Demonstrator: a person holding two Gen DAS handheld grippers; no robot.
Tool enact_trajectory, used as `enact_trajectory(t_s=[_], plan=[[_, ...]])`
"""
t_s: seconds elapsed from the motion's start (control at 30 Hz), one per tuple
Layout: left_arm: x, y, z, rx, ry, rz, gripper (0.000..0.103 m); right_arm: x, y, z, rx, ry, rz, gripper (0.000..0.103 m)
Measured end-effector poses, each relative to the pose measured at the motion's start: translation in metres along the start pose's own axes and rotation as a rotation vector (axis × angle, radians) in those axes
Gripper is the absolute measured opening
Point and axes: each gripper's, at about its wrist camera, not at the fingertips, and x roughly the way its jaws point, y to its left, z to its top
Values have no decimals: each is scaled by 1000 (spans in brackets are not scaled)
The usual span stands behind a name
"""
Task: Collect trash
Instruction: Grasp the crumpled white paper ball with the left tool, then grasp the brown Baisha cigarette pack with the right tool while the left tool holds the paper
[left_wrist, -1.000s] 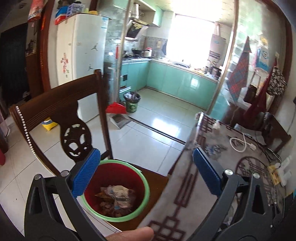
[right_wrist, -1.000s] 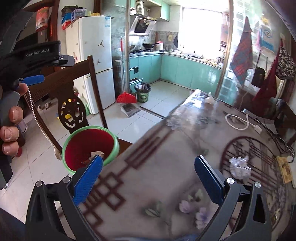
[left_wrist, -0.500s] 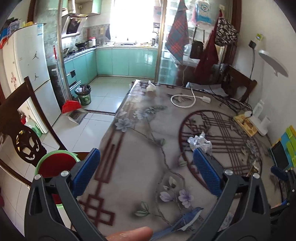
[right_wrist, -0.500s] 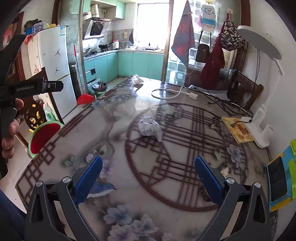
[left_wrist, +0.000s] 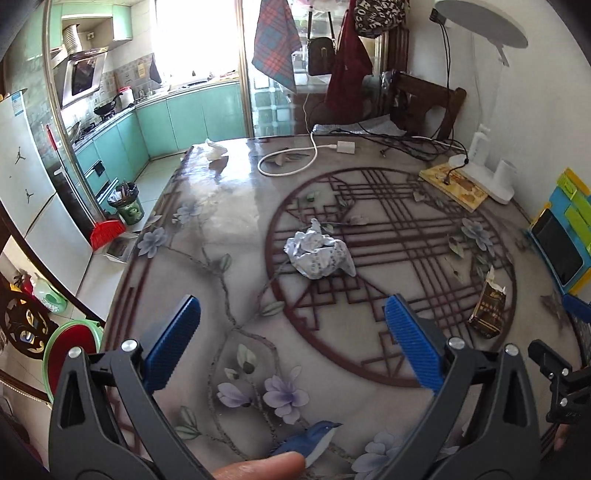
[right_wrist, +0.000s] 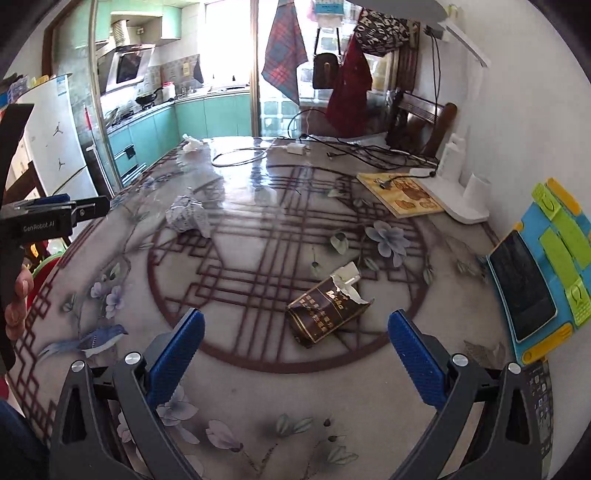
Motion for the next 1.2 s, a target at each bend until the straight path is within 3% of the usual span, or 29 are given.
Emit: enact_trajectory(t_s=[0.13,0.3,0.53,0.8,0.87,0.93,1.1,1.2], plan=[[33,-17,6,16,31,9,98,7,-14,1,52,13,15,96],[83,-24,22,-52,101,11,98,9,-25,1,89,19,25,96],[141,-27,36,-108,189,71,98,11,-33,5,105,11,23,96],[168,-20,36,-152,232,126,98,17,-44,5,126,21,21,96],[171,-17,34,-157,242,126,89,19,-46,5,132,26,17,96],[175,-16,32,-153,261,136,65,21,-48,5,140,32,17,96],[172,-14,33,-116,241,124,51,25,-56,5,170,42,19,96],[160,-12,35,-94,219,118,48,34,-60,3,187,61,13,96]])
